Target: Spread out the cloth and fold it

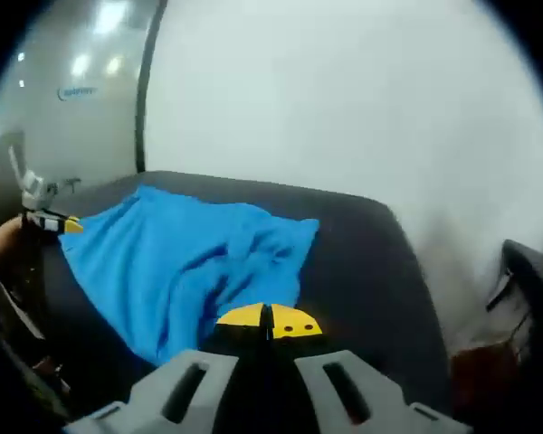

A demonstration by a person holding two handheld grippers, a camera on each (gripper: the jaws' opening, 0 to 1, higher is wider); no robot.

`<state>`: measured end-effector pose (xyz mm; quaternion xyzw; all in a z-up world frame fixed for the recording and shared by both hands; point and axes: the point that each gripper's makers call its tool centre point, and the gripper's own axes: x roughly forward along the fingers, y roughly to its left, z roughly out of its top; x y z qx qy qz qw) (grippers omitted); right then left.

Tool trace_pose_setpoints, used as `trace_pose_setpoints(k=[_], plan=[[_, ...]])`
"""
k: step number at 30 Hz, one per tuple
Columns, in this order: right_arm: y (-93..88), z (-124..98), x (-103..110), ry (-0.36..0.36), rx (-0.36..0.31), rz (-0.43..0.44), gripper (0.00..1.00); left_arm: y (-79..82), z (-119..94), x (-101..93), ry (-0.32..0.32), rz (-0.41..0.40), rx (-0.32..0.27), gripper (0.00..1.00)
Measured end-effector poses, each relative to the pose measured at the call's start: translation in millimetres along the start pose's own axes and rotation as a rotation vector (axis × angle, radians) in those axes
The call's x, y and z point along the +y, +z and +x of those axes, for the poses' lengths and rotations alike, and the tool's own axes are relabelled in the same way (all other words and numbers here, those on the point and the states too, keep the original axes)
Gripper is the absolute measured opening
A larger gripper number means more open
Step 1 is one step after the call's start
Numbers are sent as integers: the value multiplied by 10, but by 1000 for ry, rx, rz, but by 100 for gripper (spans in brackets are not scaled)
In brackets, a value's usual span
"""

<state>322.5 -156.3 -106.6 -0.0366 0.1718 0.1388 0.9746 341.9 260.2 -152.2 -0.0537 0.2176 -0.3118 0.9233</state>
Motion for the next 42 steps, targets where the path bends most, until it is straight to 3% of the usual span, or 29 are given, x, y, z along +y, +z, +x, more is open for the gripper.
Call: trace_pose_setpoints(k=[2, 3, 5, 7, 8, 10, 12, 15, 18, 21, 23, 24, 27, 28, 32, 35, 37, 38, 40, 42], plan=[[55, 18, 104, 53, -38, 66, 0, 47, -35, -55, -59, -42, -32, 8], [71, 35, 179, 87, -45, 76, 1, 55, -58, -33, -59, -73, -37, 8], [64, 85, 378, 168, -29, 82, 13, 69, -106, -17, -78, -129, -48, 6], [23, 156, 604, 256, -6, 89, 14, 112, -157, -17, -116, -201, -83, 4], [-26, 202, 654, 260, 16, 100, 13, 116, -184, -15, -134, -239, -88, 4], [-170, 264, 686, 251, 76, 39, 5, 98, -219, 15, -152, -294, -91, 4], [-255, 267, 658, 229, 115, 33, 0, 70, -224, 45, -146, -289, -86, 4], [-167, 128, 546, 217, 82, 21, 0, 66, -209, 7, -149, -273, -85, 4], [-123, -64, 252, 103, 87, -65, 0, 55, -191, 15, -149, -273, -81, 4], [-66, -125, 320, 120, 59, -9, 0, 59, -177, -19, -155, -275, -85, 4], [-86, -76, 397, 157, 73, -44, 0, 44, -160, -18, -153, -263, -78, 4], [-126, -43, 381, 143, 100, -46, 0, 42, -162, -16, -155, -261, -76, 4], [-130, -27, 350, 131, 92, -76, 0, 34, -165, -17, -159, -267, -75, 5], [-105, -46, 260, 89, 79, -61, 0, 35, -172, -11, -160, -274, -76, 5], [-73, -206, 158, 49, 86, -117, 0, 48, -181, -16, -166, -294, -83, 5], [-277, -185, 156, 53, 169, -144, 0, 39, -165, -32, -163, -284, -77, 4], [-532, -113, 155, 41, 273, -193, 0, 39, -160, -29, -166, -282, -75, 5], [-534, -79, 162, 33, 268, -228, 0, 38, -160, -30, -168, -281, -75, 5], [-263, -55, 180, 37, 135, -257, 0, 33, -161, -36, -166, -274, -76, 5], [65, -59, 59, -3, 6, -210, 5, 24, -151, -46, -160, -266, -74, 5]])
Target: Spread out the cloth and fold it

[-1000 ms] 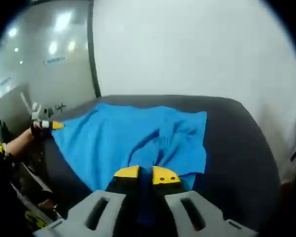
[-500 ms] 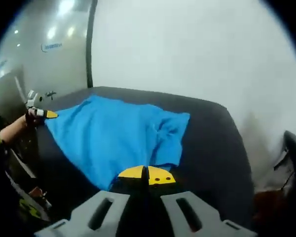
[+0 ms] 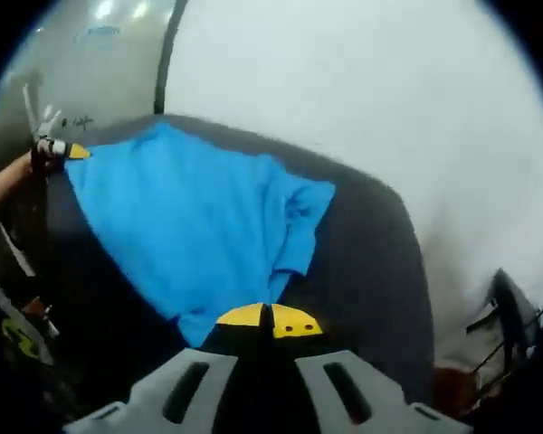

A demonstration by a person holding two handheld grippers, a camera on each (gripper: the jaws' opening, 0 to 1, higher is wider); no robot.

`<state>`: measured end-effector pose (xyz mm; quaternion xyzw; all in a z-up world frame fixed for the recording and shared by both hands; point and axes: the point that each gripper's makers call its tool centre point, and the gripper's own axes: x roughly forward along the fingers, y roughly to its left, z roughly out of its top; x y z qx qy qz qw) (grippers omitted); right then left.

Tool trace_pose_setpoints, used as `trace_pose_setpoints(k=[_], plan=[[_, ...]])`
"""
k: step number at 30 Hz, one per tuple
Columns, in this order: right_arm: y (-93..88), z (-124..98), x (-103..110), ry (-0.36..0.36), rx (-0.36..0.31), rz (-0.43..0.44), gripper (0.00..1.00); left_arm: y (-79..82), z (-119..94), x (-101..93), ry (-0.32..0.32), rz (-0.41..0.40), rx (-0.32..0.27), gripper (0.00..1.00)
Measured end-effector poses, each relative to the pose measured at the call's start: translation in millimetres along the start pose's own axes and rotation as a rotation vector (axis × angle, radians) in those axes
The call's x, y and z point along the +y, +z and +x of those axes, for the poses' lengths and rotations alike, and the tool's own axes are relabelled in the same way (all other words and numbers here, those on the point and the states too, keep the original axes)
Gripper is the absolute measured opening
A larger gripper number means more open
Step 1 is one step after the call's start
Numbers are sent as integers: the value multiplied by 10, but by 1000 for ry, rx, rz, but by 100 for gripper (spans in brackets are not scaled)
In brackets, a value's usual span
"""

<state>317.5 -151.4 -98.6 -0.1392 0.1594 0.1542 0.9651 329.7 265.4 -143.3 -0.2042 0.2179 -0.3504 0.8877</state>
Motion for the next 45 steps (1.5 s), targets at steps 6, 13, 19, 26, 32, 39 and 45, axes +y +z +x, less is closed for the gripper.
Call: trace_pose_setpoints(k=[6, 13, 19, 26, 32, 39, 45], plan=[[366, 411, -169, 27, -31, 127, 13, -31, 44, 55, 22, 44, 27, 5], [158, 1068, 169, 203, 155, 203, 12, -23, 32, 83, 24, 55, 24, 5], [170, 1208, 135, 195, 161, 255, 18, -19, 38, 102, 23, 61, 28, 5], [-66, 1313, 84, 159, 187, 271, 16, -12, 49, 117, 24, 81, 27, 5], [118, 1262, 277, 293, 201, 556, 2, -15, 56, 107, 29, 98, 22, 5], [855, 1184, -39, 449, -202, 1294, 2, -9, 59, 115, 36, 111, 16, 5], [287, 1336, -35, 334, -53, 1247, 2, -10, 59, 114, 32, 103, 18, 5]])
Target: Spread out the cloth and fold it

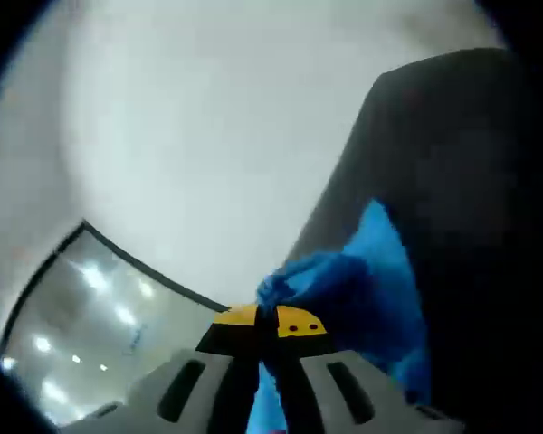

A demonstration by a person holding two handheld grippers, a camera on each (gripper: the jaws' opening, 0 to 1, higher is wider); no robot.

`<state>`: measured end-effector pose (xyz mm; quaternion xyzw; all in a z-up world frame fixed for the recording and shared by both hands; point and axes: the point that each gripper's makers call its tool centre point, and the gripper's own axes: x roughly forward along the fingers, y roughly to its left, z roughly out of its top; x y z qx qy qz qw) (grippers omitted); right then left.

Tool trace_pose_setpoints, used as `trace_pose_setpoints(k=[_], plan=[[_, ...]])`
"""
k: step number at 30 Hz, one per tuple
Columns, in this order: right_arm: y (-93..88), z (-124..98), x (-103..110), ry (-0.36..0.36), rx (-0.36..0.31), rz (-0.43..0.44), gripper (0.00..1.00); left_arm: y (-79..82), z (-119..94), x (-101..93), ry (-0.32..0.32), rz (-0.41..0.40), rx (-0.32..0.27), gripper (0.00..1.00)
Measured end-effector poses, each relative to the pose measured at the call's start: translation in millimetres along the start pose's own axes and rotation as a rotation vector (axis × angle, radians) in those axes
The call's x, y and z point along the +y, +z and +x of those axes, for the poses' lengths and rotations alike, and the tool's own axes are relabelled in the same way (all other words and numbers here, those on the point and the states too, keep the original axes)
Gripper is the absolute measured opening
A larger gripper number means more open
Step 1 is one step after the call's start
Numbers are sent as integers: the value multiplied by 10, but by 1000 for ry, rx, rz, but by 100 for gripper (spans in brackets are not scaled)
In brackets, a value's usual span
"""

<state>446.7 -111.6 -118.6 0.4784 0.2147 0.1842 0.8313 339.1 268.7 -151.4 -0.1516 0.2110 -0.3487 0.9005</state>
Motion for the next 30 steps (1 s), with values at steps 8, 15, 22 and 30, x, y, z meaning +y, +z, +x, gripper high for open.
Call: trace_pose_setpoints(k=[8, 15, 22, 30], plan=[[169, -309, -420, -319, 56, -524, 4, 4, 1, 9, 1, 2, 1, 5], [309, -423, -214, -342, -13, -716, 12, -3, -2, -6, 4, 11, -1, 5], [41, -293, -153, -310, 44, -649, 23, -5, -3, -9, 2, 11, 1, 5], [-328, -55, -47, -221, 153, -712, 3, -5, -5, -4, 9, 20, -2, 5]])
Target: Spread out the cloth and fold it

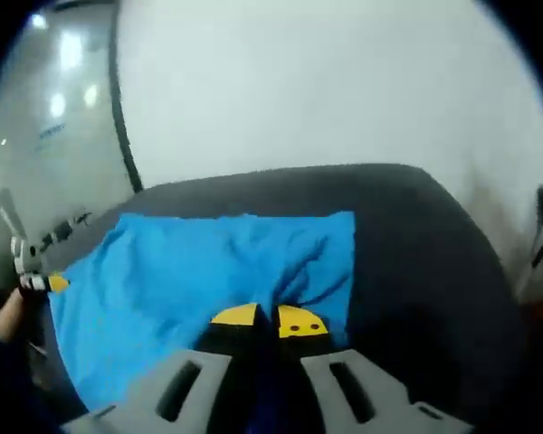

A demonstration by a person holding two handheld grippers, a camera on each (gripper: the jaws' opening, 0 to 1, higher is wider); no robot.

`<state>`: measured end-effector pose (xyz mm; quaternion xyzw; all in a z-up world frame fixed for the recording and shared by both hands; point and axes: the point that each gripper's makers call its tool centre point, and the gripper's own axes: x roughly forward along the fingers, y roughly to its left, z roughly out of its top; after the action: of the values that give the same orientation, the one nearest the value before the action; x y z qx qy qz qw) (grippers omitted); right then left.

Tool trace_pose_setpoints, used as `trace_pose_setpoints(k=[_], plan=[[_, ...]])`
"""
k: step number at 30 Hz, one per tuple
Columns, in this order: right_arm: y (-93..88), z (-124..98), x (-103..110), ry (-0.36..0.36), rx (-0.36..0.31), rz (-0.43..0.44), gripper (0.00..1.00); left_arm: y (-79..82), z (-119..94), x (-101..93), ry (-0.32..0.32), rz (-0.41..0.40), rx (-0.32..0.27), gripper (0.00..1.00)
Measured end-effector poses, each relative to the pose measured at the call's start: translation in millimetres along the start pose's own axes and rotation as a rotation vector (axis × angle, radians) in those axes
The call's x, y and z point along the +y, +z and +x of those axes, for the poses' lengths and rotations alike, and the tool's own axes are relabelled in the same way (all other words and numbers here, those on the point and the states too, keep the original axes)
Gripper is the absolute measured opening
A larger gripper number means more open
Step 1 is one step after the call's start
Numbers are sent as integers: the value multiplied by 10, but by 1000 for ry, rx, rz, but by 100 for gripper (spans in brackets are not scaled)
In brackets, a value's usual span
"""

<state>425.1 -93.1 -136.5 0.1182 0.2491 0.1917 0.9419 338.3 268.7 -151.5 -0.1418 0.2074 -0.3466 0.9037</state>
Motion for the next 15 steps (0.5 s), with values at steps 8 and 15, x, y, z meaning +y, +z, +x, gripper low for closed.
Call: trace_pose_setpoints(k=[8, 15], plan=[[533, -145, -150, 299, -241, 700, 2, -2, -1, -12, 6, 10, -4, 5], [155, -148, -541, 6, -136, 310, 3, 3, 1, -1, 3, 6, -3, 5]])
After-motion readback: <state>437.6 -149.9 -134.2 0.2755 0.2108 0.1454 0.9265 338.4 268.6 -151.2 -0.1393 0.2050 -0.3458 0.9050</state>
